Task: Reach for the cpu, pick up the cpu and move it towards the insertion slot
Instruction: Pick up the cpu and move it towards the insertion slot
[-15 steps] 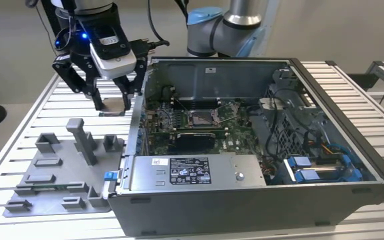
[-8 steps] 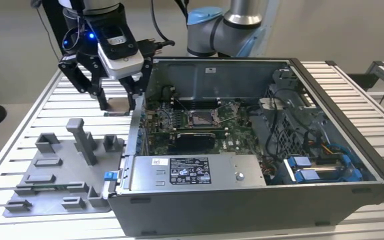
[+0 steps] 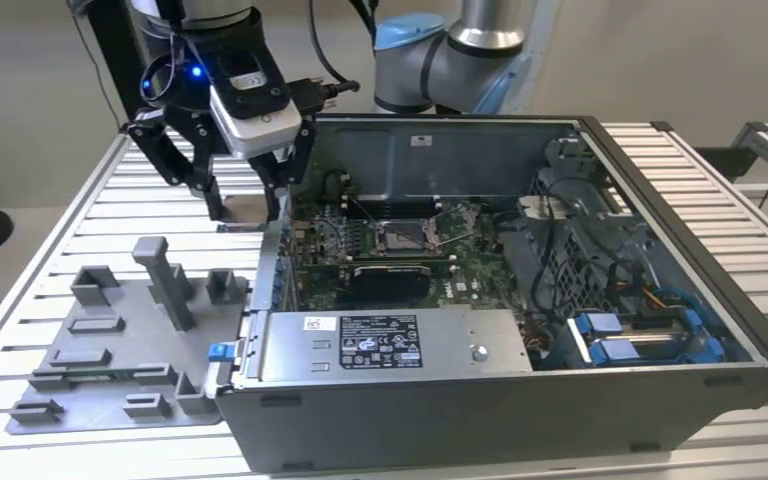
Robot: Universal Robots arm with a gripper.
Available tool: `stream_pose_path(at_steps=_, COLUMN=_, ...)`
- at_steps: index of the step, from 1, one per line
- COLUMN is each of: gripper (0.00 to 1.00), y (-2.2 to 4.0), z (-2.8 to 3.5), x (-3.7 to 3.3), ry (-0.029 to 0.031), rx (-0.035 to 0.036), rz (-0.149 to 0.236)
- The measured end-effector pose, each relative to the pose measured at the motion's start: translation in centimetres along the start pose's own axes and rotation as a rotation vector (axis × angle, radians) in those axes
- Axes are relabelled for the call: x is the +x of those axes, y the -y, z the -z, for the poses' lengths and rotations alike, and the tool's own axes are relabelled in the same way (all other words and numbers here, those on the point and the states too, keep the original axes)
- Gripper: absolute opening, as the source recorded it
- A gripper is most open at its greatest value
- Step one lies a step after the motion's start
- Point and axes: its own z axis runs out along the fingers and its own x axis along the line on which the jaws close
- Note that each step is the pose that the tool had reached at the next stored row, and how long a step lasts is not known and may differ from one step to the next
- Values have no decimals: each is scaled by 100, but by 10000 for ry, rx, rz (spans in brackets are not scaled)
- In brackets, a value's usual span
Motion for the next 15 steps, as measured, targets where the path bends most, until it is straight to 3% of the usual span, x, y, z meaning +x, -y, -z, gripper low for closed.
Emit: stream_pose_path(at_steps=15, gripper=0, y=-1, z=2, x=-190, ry=-1, rx=0, rz=2)
